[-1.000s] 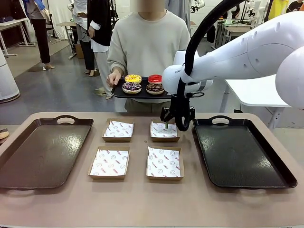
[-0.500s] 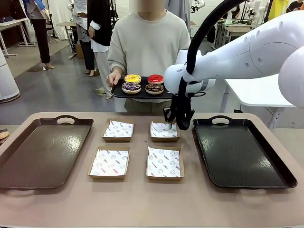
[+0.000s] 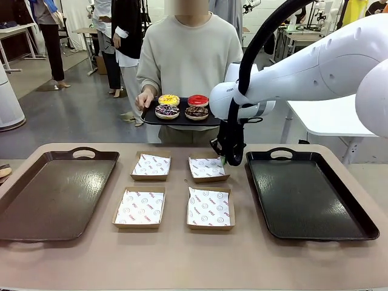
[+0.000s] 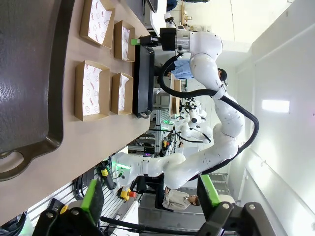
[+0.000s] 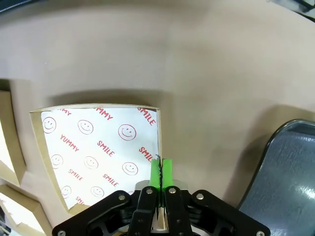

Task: Individually package the donuts and arrange them on the tray.
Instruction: Pick up one Paper togo box.

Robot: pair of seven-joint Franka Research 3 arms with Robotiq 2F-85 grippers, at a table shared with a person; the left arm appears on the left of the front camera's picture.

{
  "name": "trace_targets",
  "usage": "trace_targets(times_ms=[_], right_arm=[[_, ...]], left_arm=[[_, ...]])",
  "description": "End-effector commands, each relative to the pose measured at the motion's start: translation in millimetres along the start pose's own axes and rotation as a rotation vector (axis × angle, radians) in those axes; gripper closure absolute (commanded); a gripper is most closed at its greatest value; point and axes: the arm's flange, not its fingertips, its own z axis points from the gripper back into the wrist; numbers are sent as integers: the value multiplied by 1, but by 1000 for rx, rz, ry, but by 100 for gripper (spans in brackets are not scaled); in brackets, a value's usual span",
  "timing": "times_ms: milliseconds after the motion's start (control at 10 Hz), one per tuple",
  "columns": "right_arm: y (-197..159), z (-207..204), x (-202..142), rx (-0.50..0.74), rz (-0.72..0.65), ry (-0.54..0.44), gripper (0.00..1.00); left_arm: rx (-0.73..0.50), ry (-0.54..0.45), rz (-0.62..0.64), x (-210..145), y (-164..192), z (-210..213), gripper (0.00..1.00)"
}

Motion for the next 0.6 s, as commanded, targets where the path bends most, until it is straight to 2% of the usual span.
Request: trace_targets(times_ms=[0,200,300,400,500], right_arm=[[-5,0,-10,1,-45,-29,100],[-5,8,-15,-6,-98,-34,100],[4,26,-27,29,-133,35,100],[16,64,-47,26,-168,53,100],[24,100,-65,24,-136,51,100]], left_arm=[[0,0,1,0,0,1,0],[0,0,1,0,0,1,0],[0,0,1,0,0,1,0],[0,0,1,0,0,1,0],[0,0,1,0,0,1,0]])
